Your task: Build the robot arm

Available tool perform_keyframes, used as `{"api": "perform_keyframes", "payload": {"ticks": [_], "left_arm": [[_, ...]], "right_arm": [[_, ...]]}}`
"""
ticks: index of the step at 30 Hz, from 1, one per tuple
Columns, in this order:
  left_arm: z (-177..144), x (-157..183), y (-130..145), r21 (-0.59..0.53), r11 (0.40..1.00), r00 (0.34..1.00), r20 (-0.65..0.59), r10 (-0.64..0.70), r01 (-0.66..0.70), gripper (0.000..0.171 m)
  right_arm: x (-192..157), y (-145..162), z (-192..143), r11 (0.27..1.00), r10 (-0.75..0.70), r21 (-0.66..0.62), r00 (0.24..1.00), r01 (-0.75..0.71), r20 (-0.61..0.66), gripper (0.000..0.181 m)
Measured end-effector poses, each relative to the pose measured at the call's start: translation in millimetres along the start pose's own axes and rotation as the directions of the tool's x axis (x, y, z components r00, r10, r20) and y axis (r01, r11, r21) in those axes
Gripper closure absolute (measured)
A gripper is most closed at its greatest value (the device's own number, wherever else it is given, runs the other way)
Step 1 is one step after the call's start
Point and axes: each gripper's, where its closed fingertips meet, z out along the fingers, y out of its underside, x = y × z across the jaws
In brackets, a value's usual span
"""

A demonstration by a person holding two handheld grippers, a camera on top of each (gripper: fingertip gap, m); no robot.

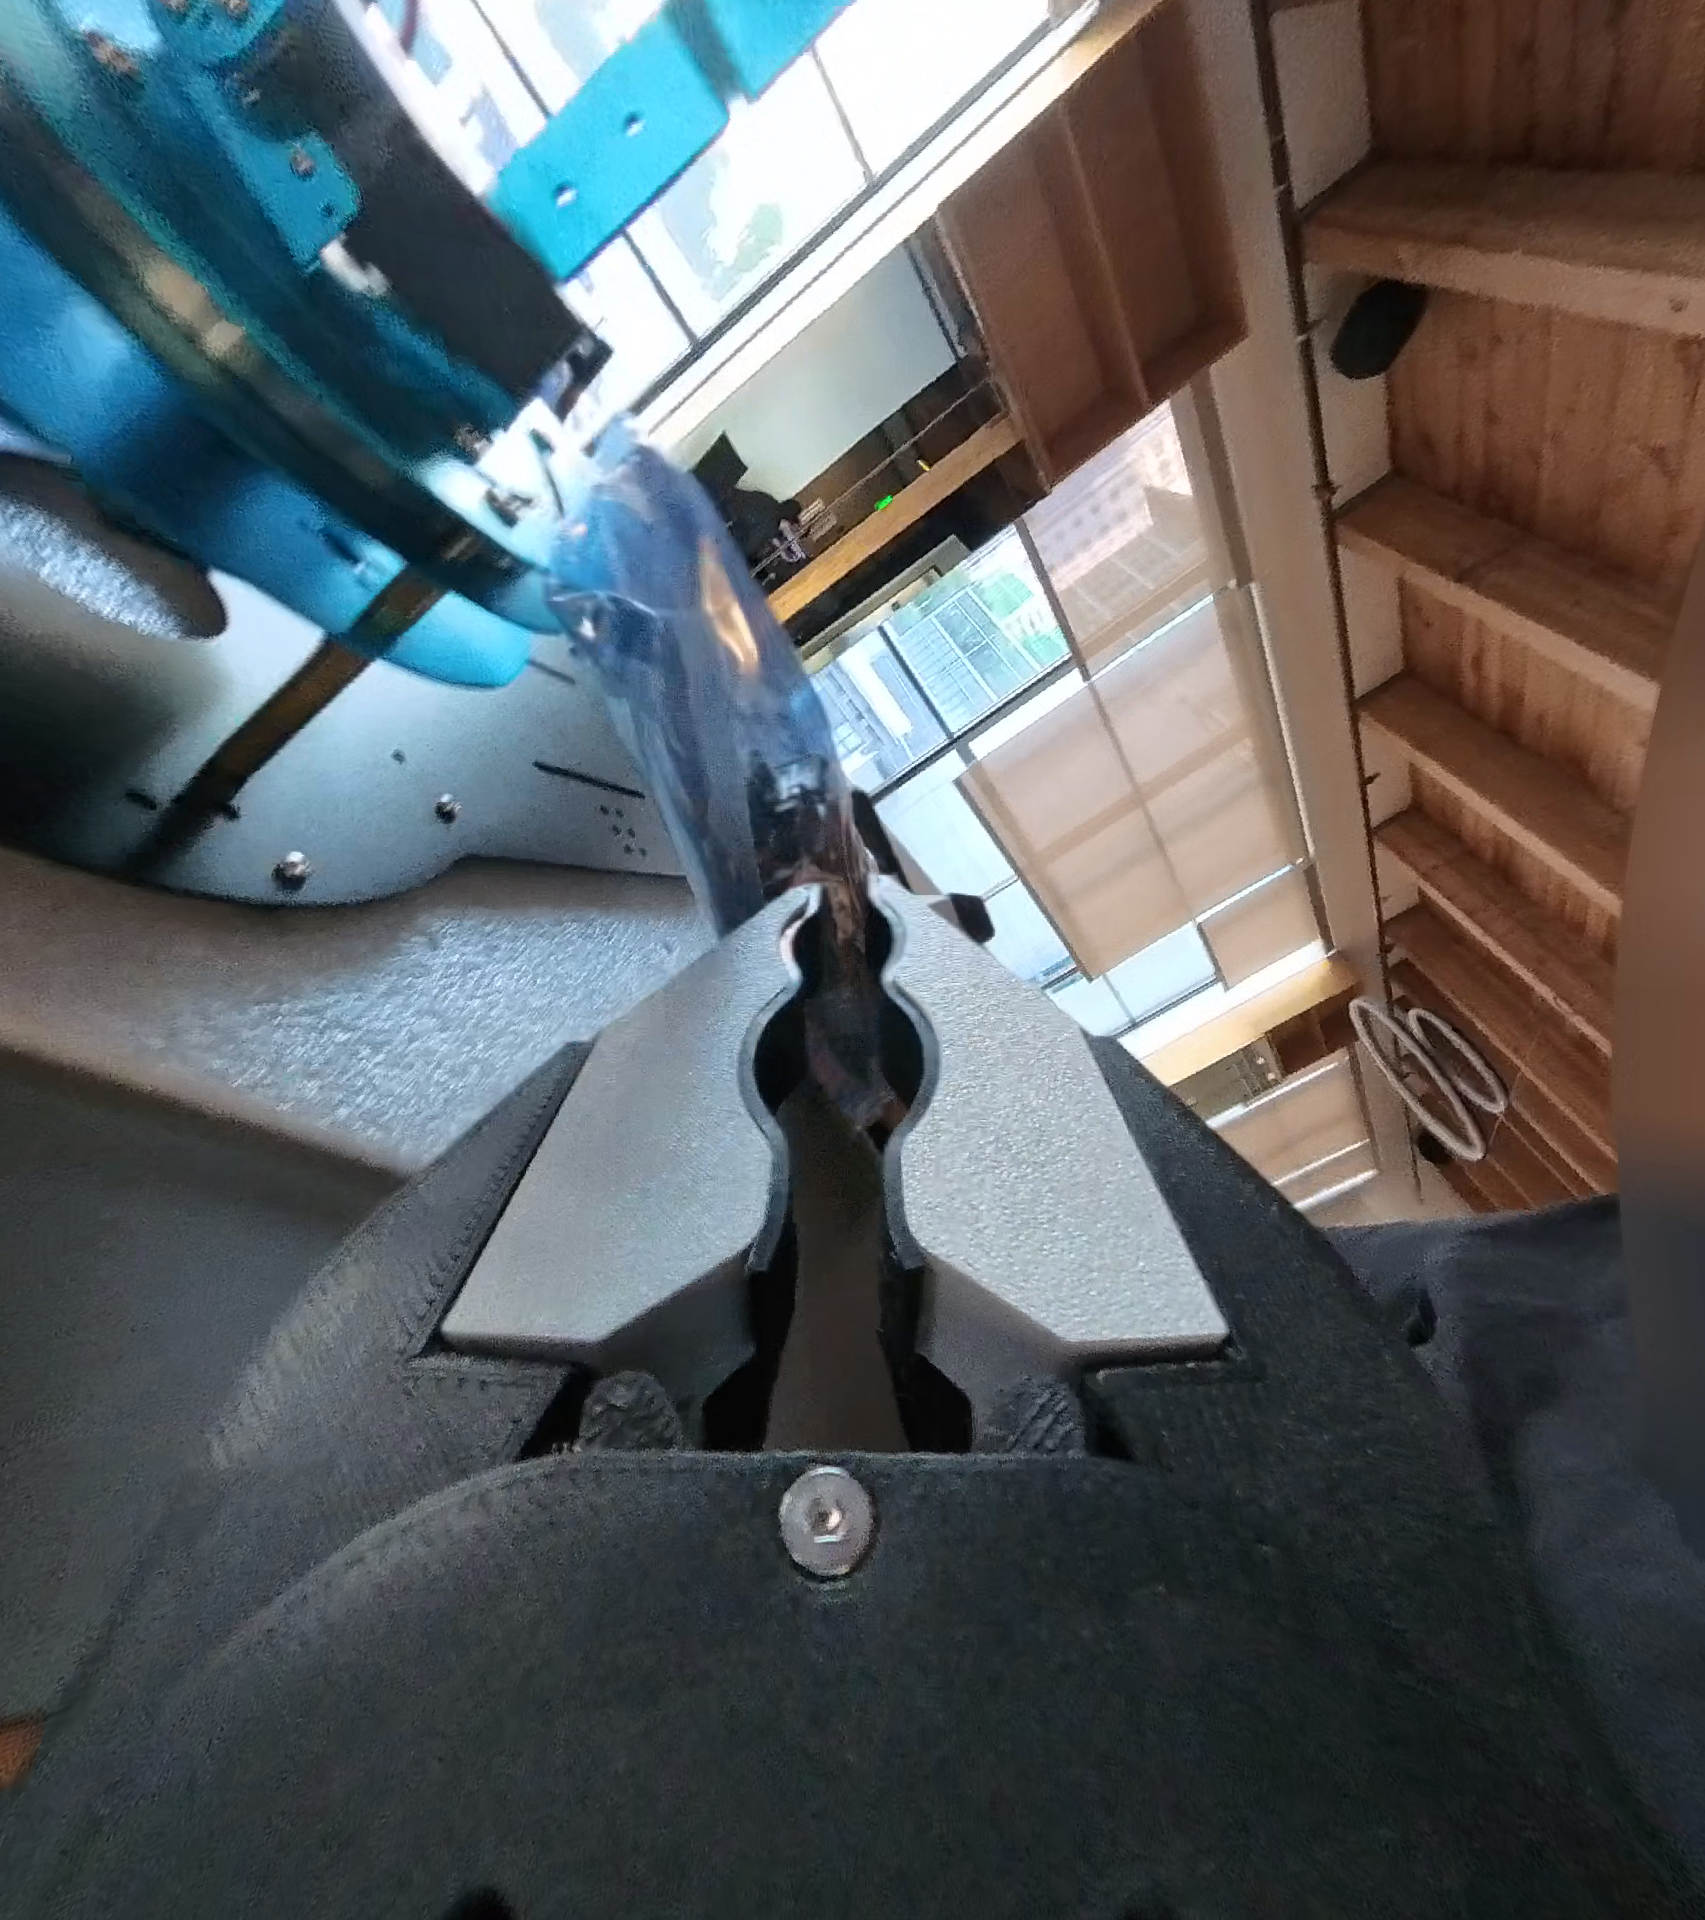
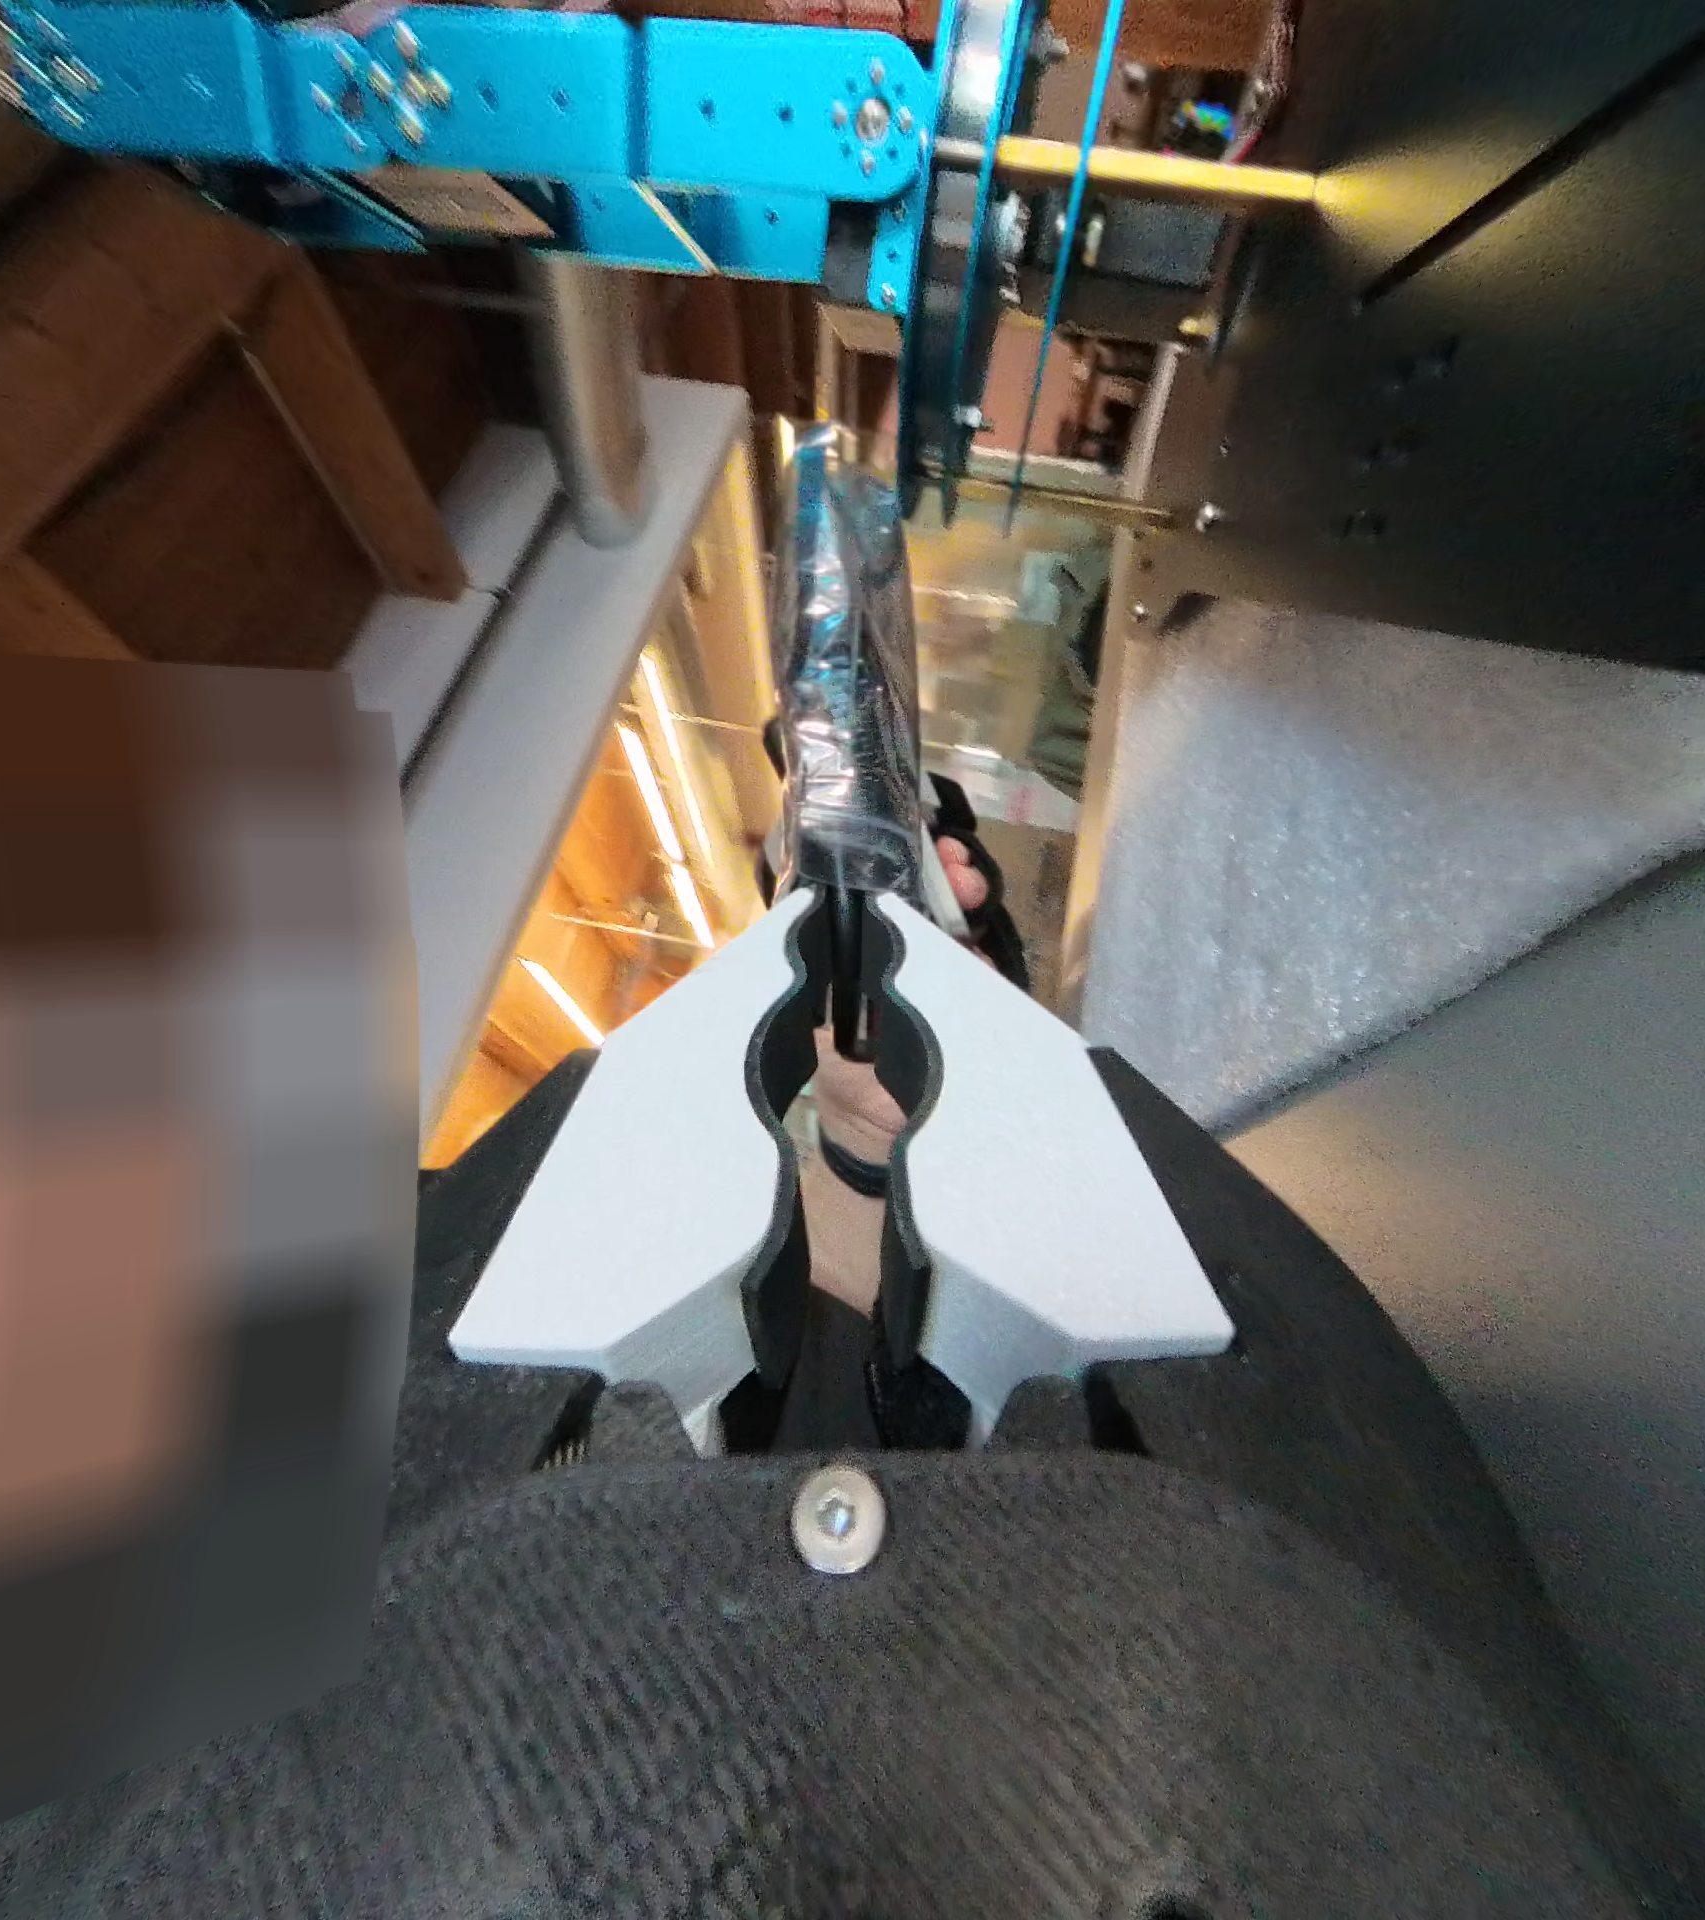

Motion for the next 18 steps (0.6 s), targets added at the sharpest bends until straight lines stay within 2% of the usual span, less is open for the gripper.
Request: {"api": "perform_keyframes", "payload": {"ticks": [1,4,7,8,11,14,16,18], "left_arm": [[-2,-4,0,0.006,0.999,0.999,0.0,-0.037,0.037,0.171],[-8,-10,-4,0.056,0.994,0.996,-0.011,-0.088,0.089,0.171],[-14,-13,-8,0.095,0.994,0.998,0.017,-0.053,0.051,0.171],[-14,-14,-8,0.088,0.995,0.999,0.018,-0.048,0.046,0.171],[-11,-19,3,0.02,0.998,0.998,0.023,-0.063,0.063,0.171],[-12,-30,5,-0.035,0.997,0.99,0.121,0.068,-0.064,0.171],[-15,-37,4,-0.103,0.979,0.964,0.184,0.193,-0.177,0.171],[-19,-41,1,-0.152,0.96,0.942,0.21,0.263,-0.235,0.168]], "right_arm": [[4,2,2,1.0,-0.022,-0.023,0.999,0.021,-0.046,0.179],[10,5,5,0.992,-0.102,-0.092,0.986,0.09,-0.135,0.176],[11,-2,2,0.995,-0.085,-0.065,0.984,0.076,-0.155,0.173],[11,-2,0,0.995,-0.078,-0.066,0.987,0.069,-0.143,0.179],[22,-5,-7,0.995,-0.087,-0.057,0.974,0.076,-0.21,0.179],[21,-6,-10,0.996,-0.08,-0.066,0.973,0.067,-0.217,0.178],[27,-8,-16,0.994,-0.101,-0.072,0.956,0.084,-0.275,0.178],[31,-11,-24,0.993,-0.11,-0.078,0.941,0.09,-0.32,0.175]]}}
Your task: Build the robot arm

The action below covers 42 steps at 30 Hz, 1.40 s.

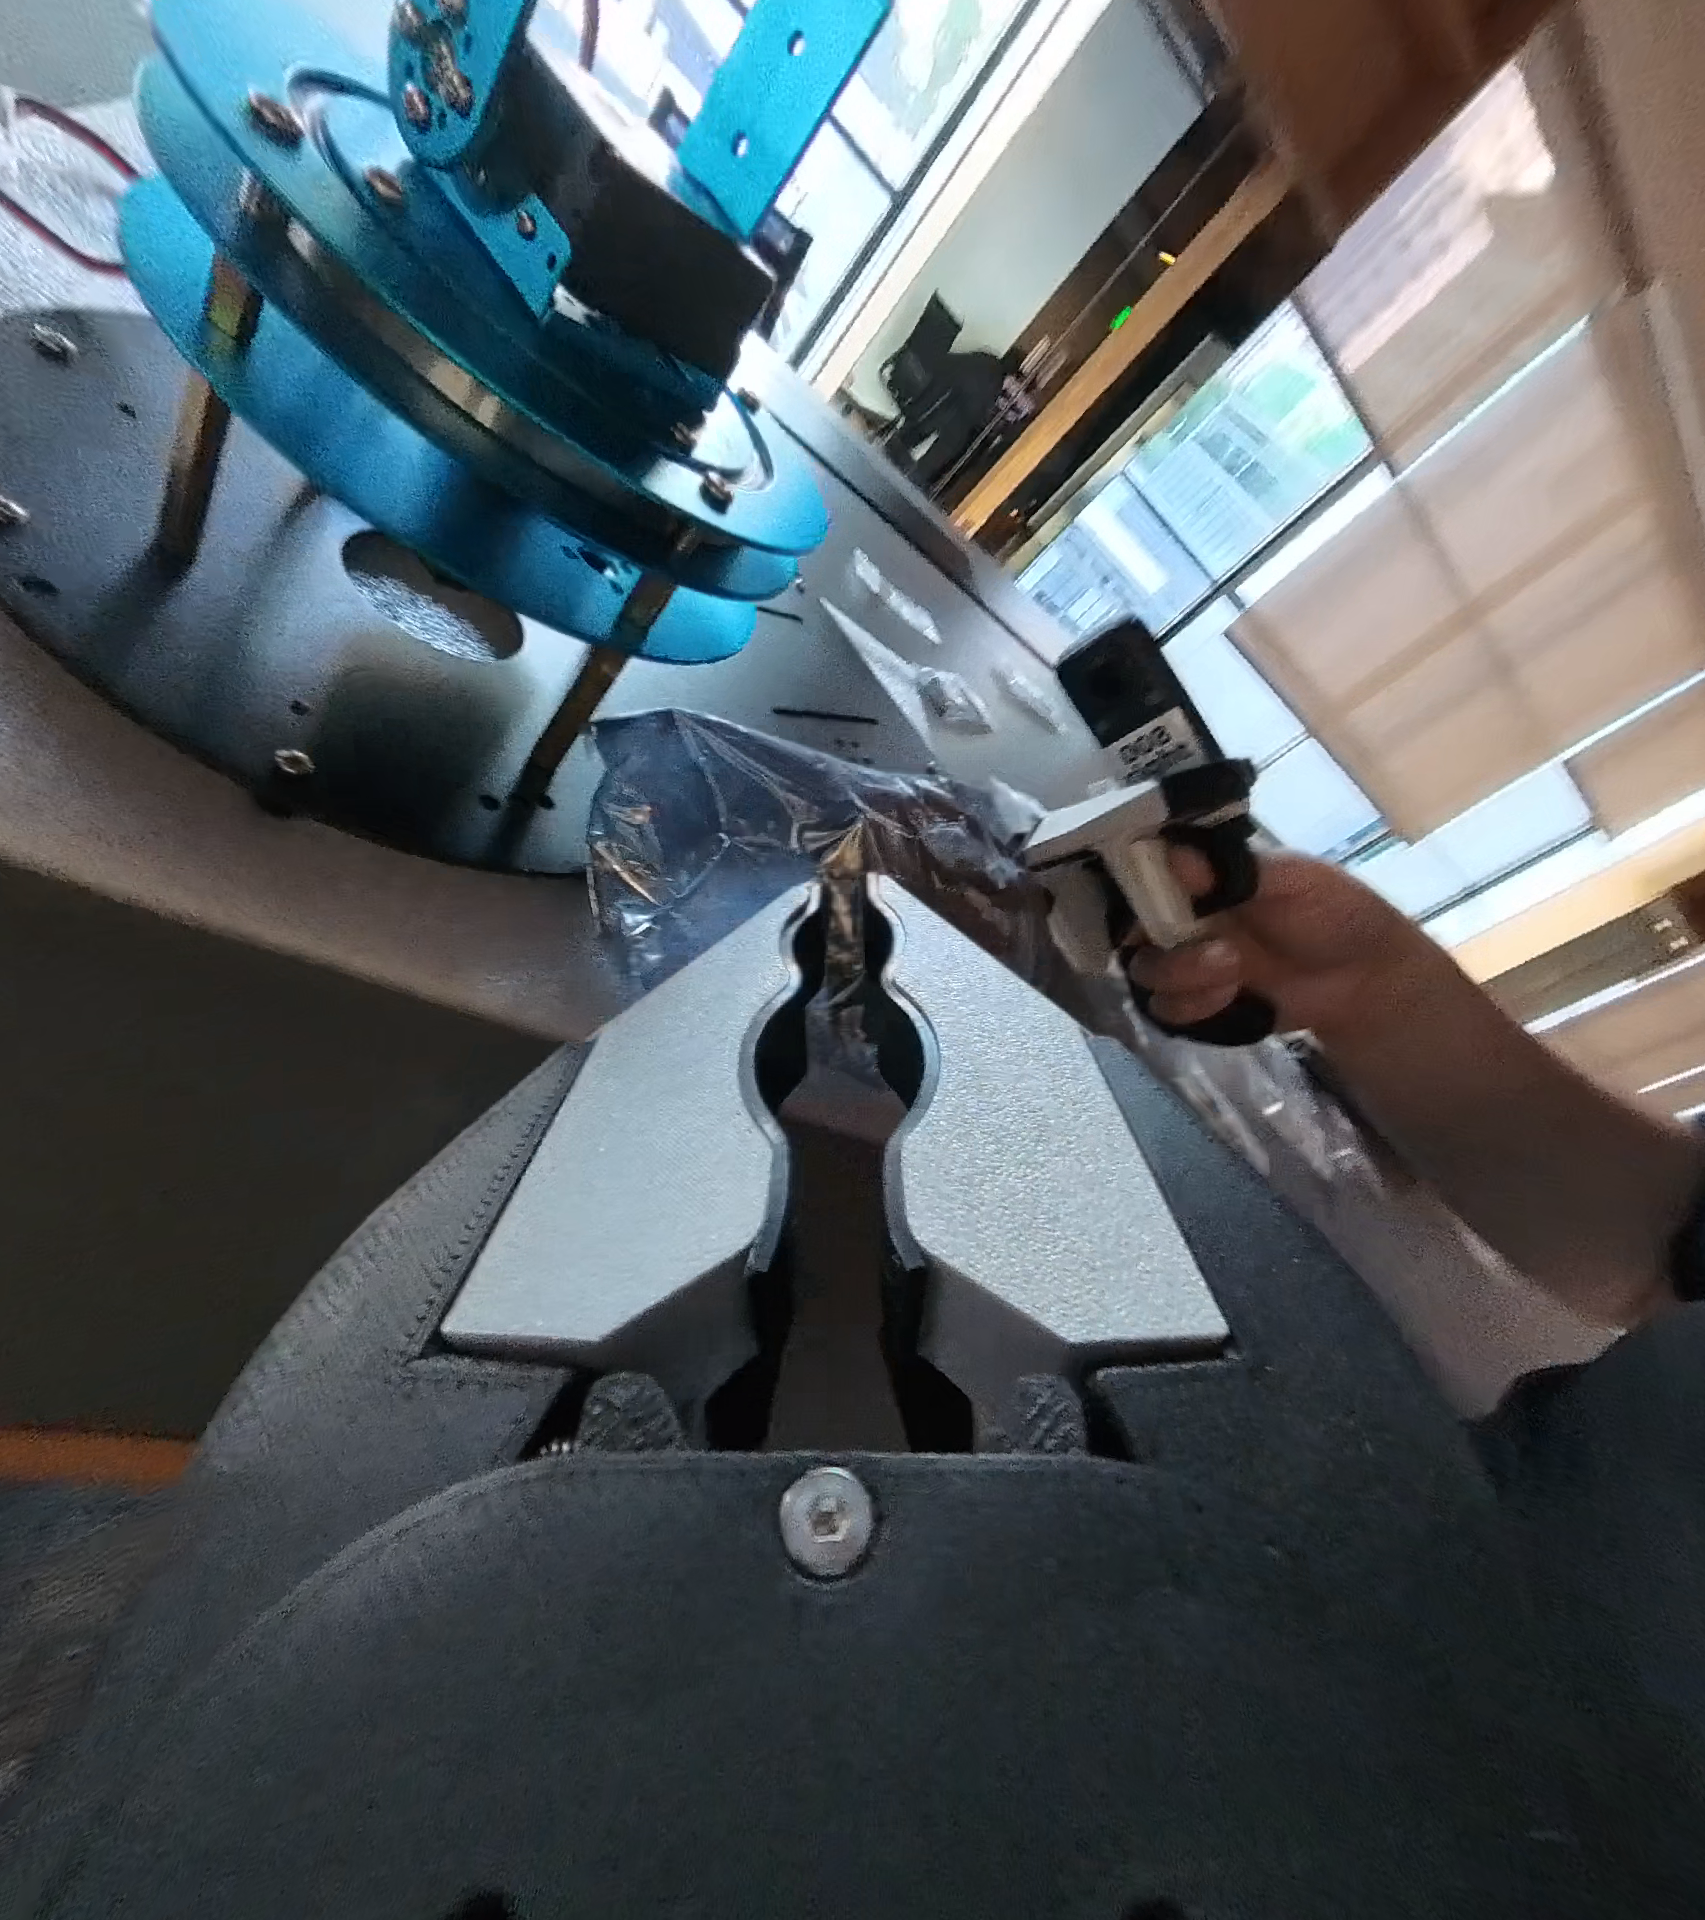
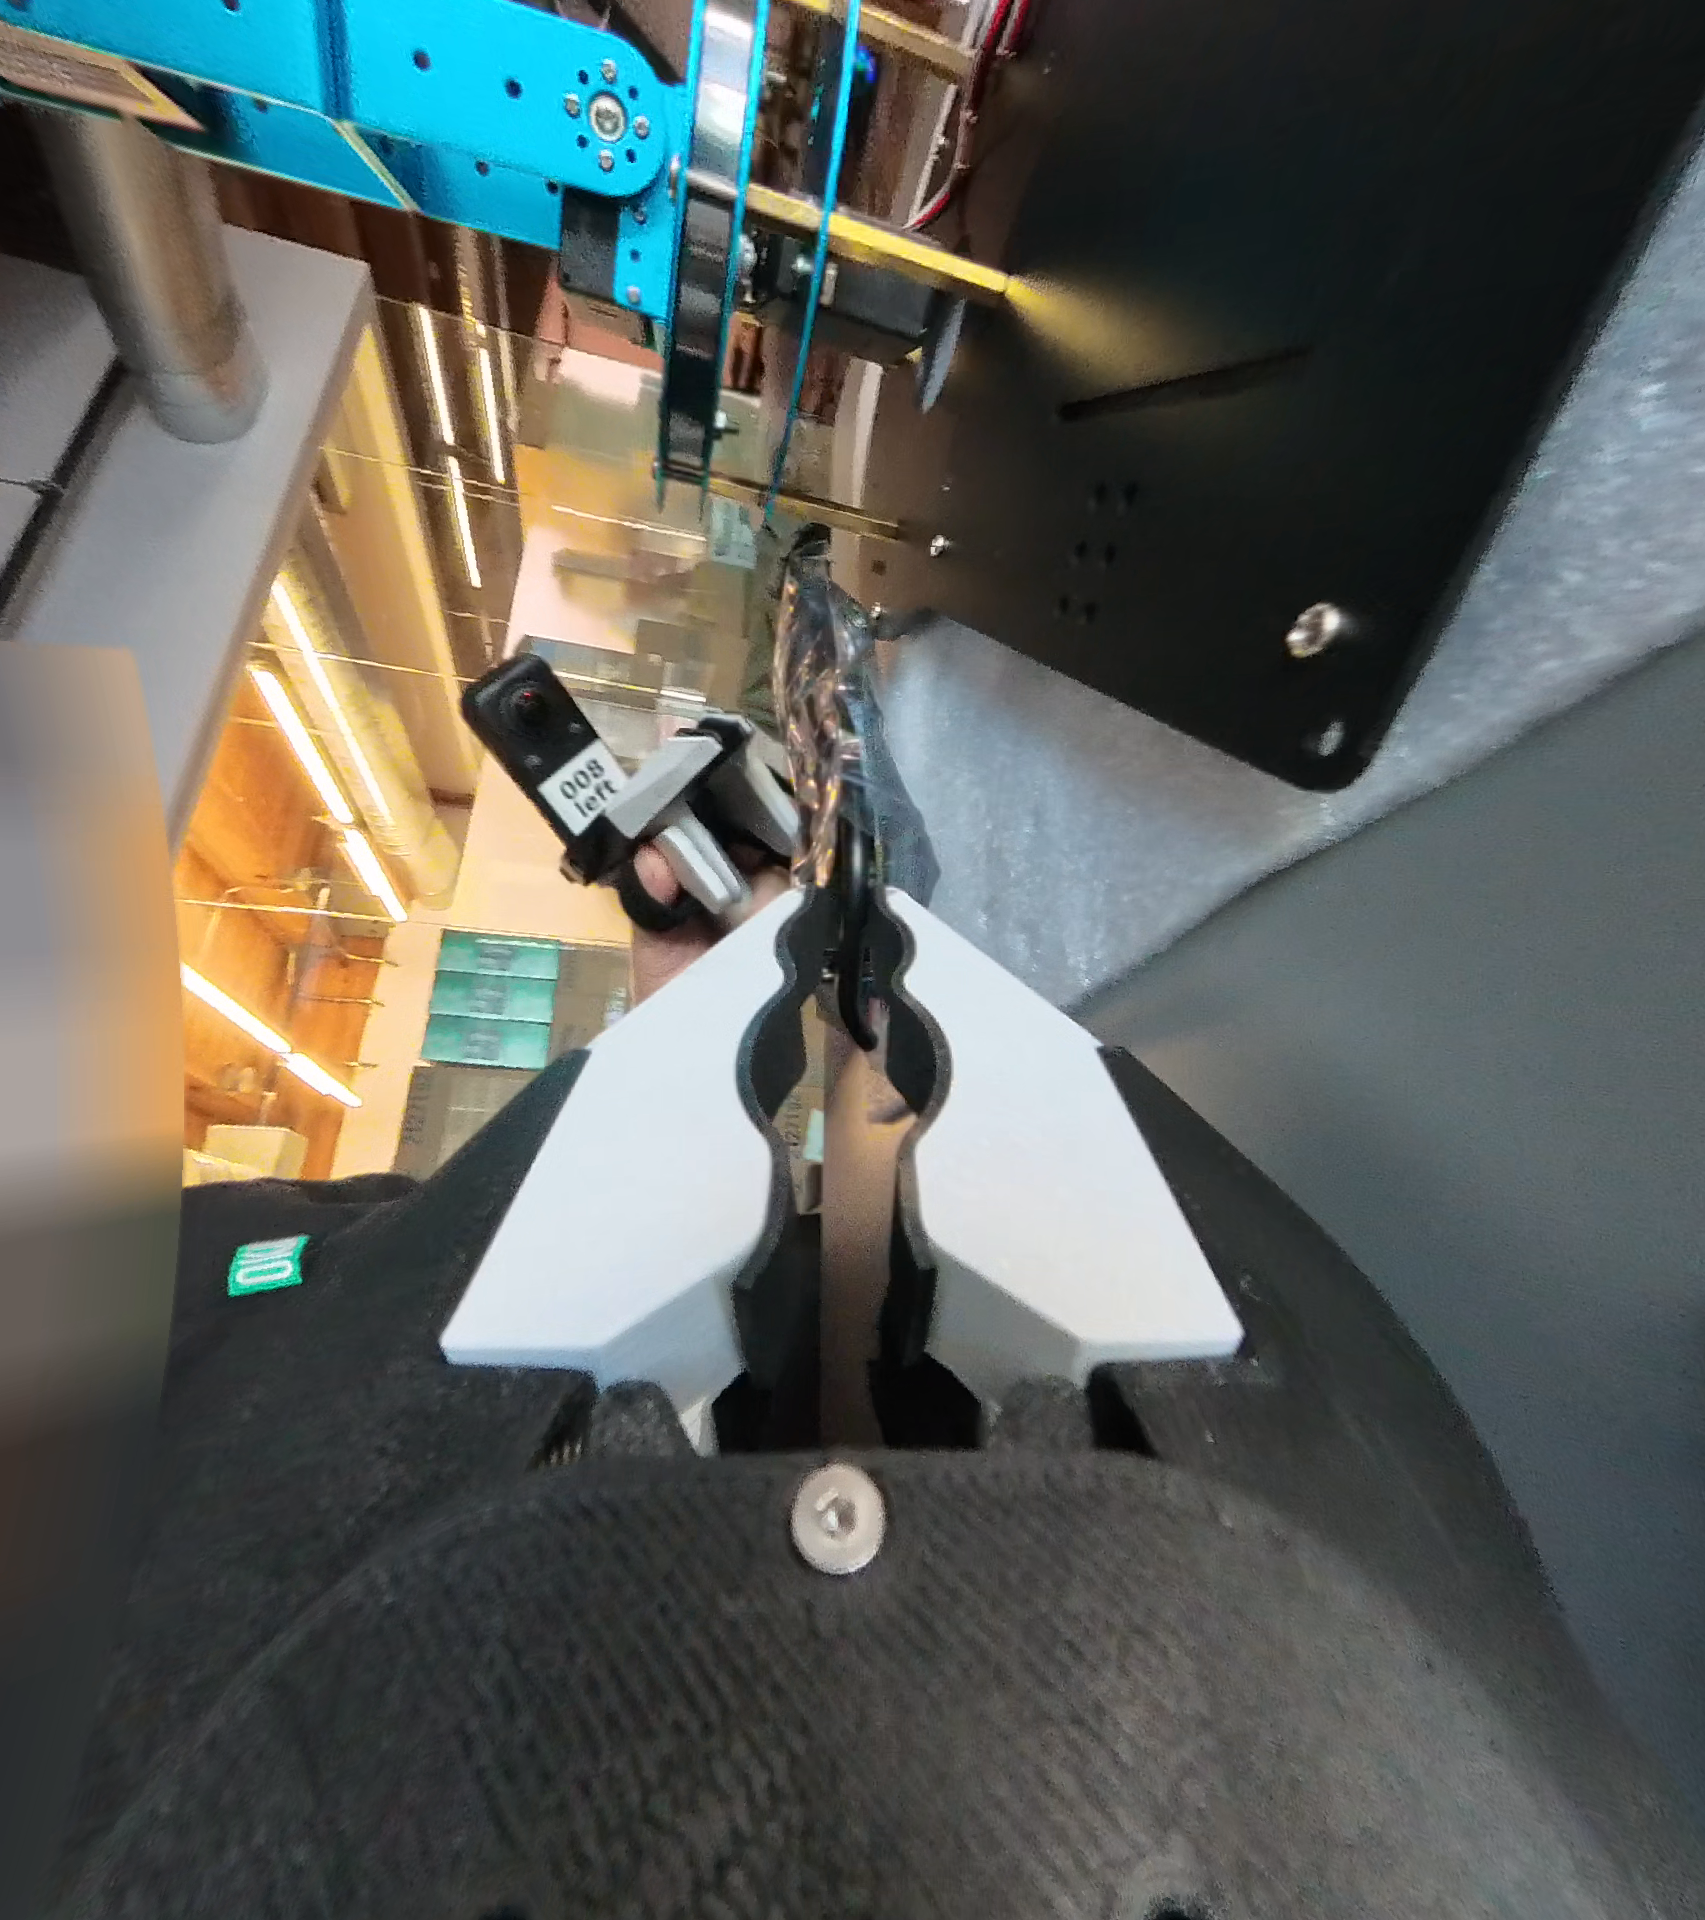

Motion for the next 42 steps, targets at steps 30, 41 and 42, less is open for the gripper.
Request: {"api": "perform_keyframes", "payload": {"ticks": [30,41,42], "left_arm": [[2,-26,-3,-0.287,0.942,0.982,0.019,0.188,-0.175,0.115],[23,-34,2,-0.359,0.93,0.996,-0.063,0.064,-0.083,0.138],[23,-34,1,-0.365,0.928,0.996,-0.075,0.055,-0.079,0.138]], "right_arm": [[-84,-11,-53,0.639,-0.721,0.221,0.674,0.737,-0.161,0.142],[4,-10,-10,0.914,-0.36,0.055,0.865,0.403,-0.349,0.157],[4,-10,-6,0.921,-0.344,0.06,0.877,0.384,-0.334,0.159]]}}
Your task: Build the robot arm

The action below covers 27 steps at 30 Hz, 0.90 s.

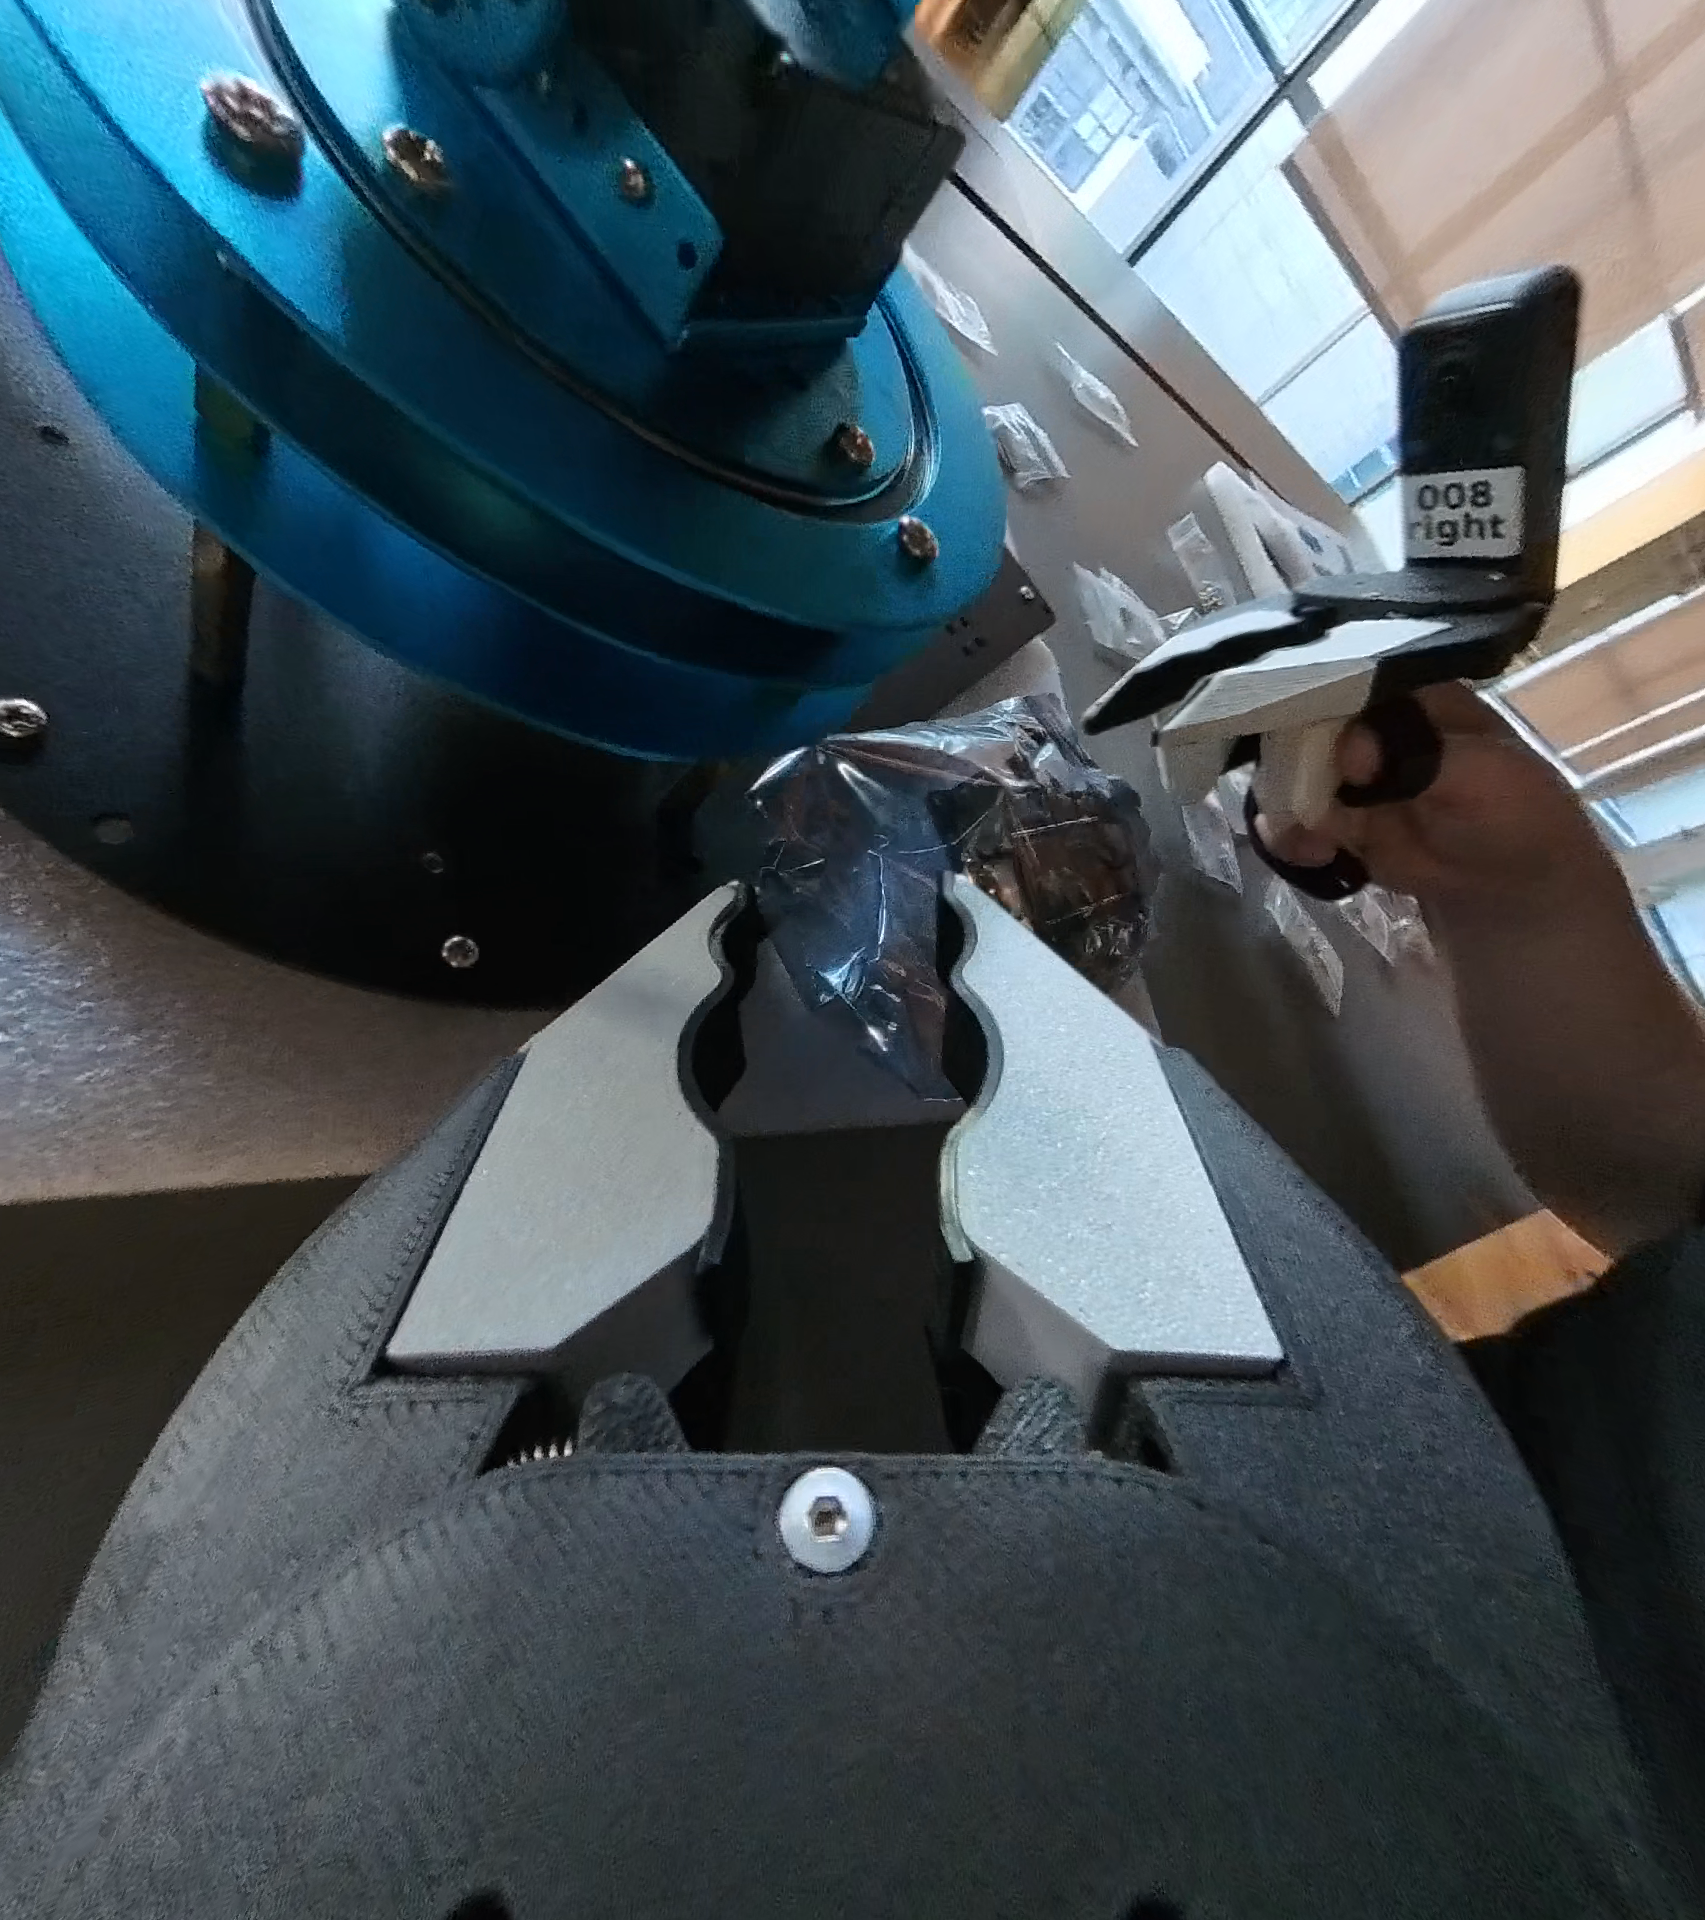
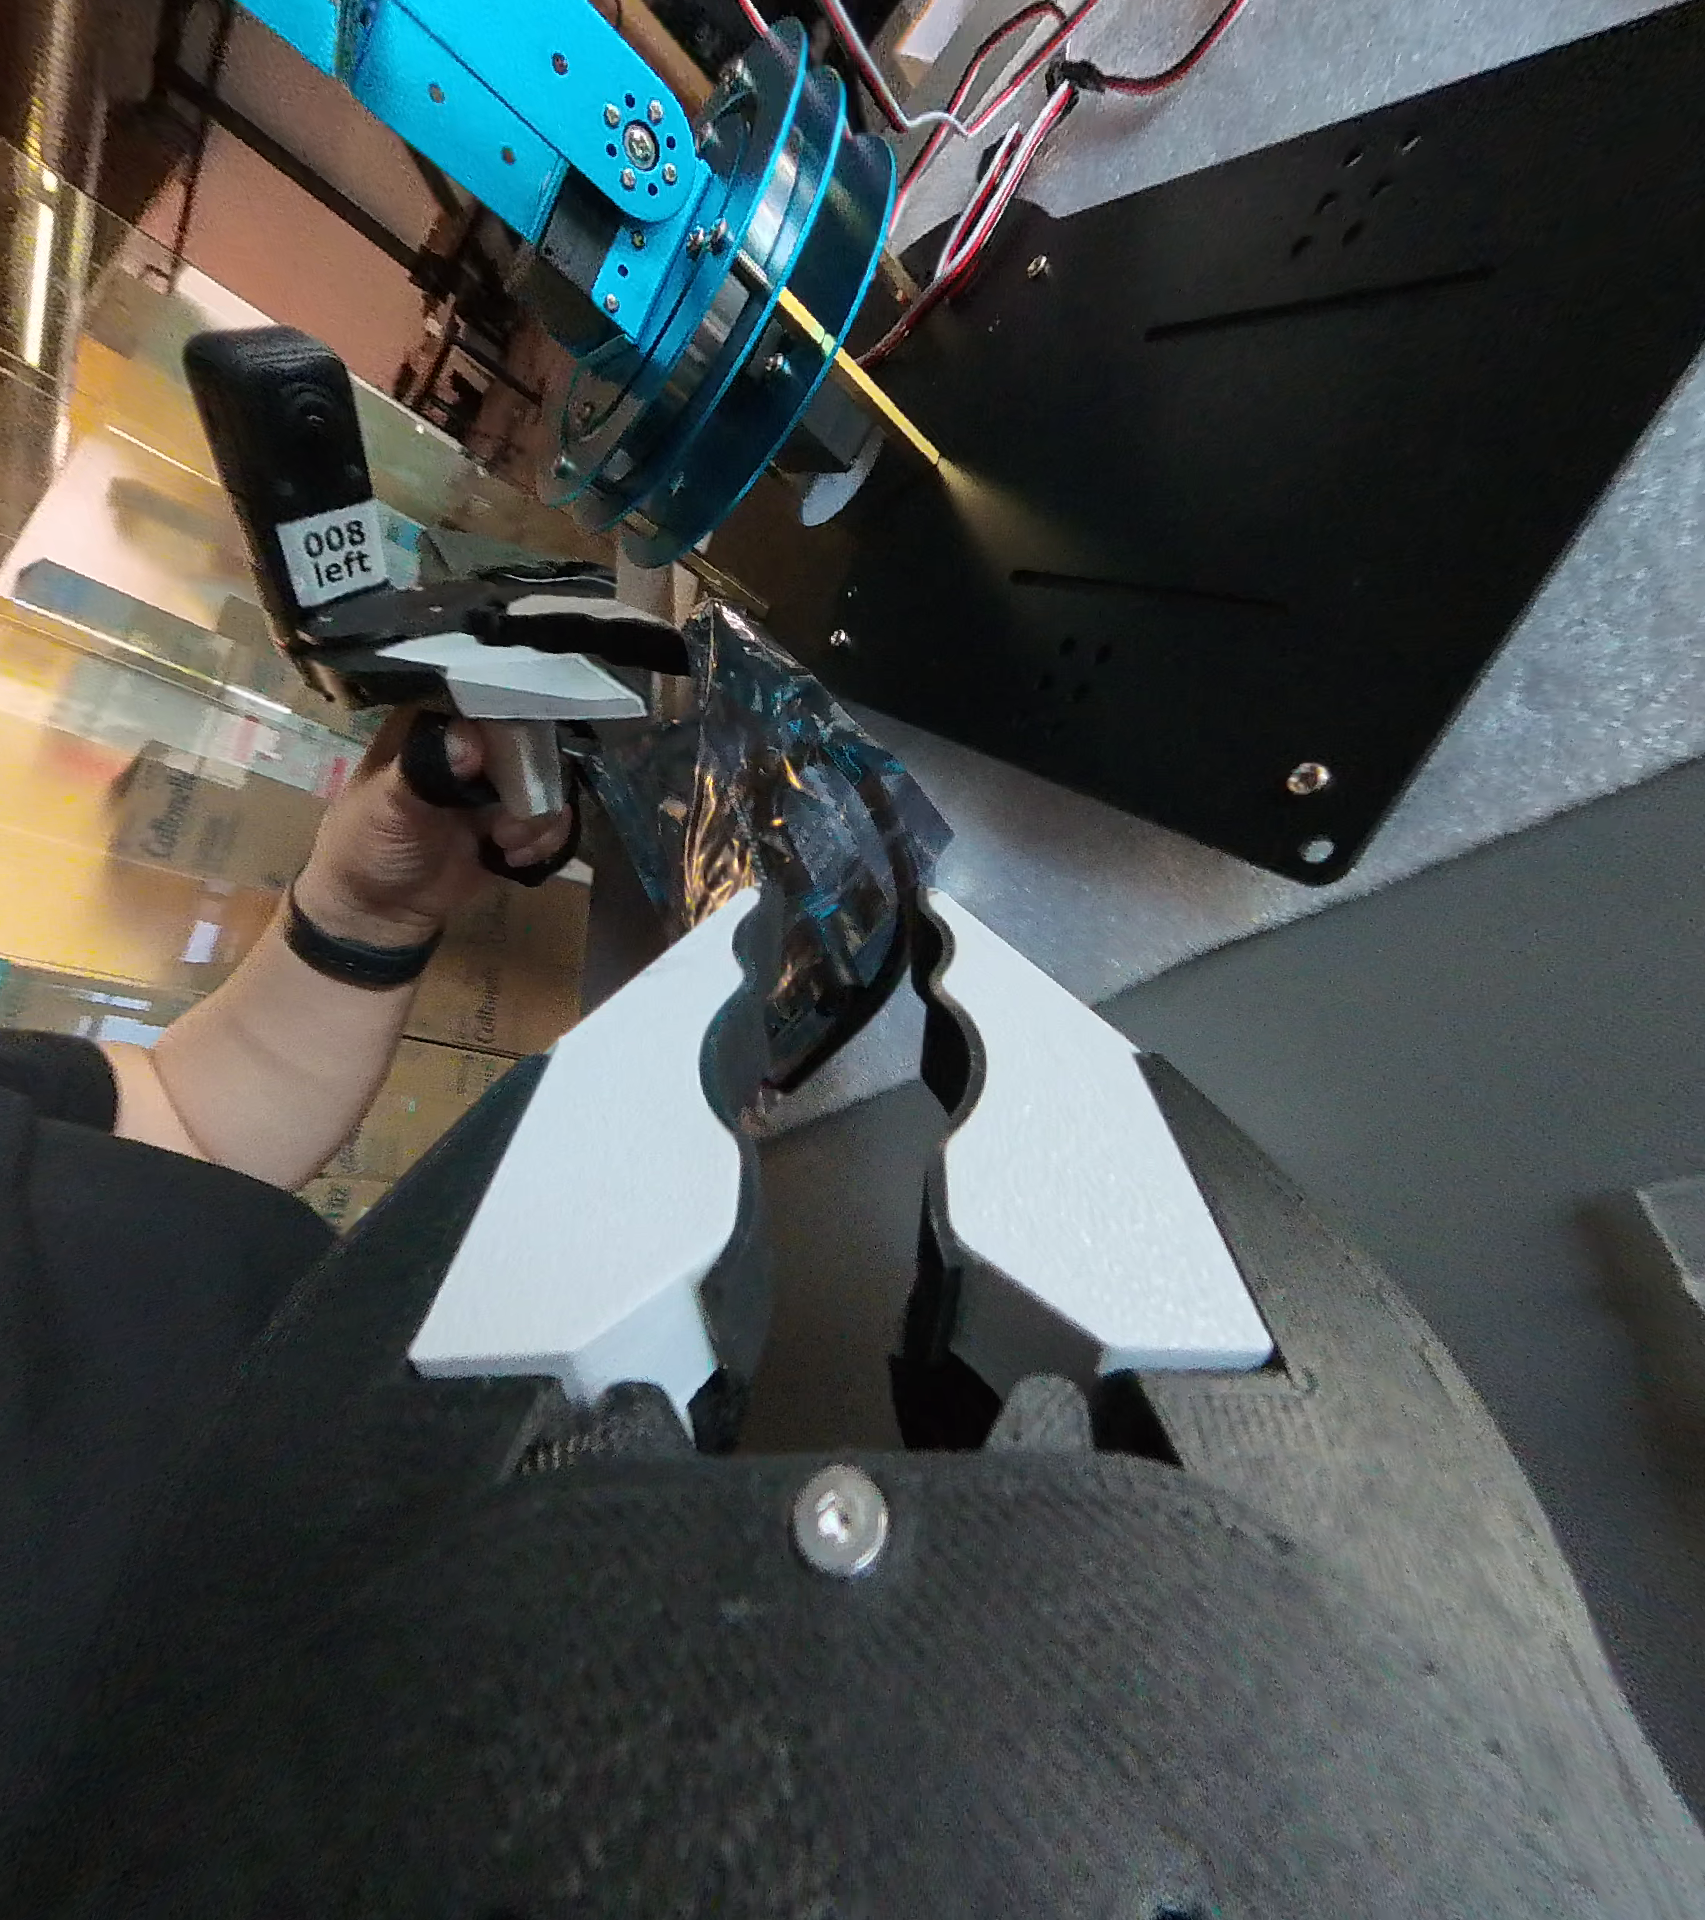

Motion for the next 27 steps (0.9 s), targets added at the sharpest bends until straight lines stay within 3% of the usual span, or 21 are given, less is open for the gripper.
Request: {"api": "perform_keyframes", "payload": {"ticks": [8,13,18,27], "left_arm": [[-1,6,7,-0.021,0.996,0.996,-0.019,0.089,-0.089,0.139],[-9,11,2,0.119,0.962,0.969,0.03,0.245,-0.247,0.158],[-15,16,2,0.208,0.954,0.974,-0.012,0.225,-0.218,0.159],[-11,15,3,0.198,0.95,0.969,0.004,0.245,-0.241,0.158]], "right_arm": [[-6,0,3,1.0,-0.021,0.015,0.999,0.021,0.04,0.166],[-16,4,-2,0.992,-0.126,0.034,0.991,0.124,0.05,0.169],[-26,12,-3,0.985,-0.172,0.044,0.98,0.168,0.099,0.167],[-23,16,-3,0.975,-0.223,0.04,0.973,0.22,0.066,0.163]]}}
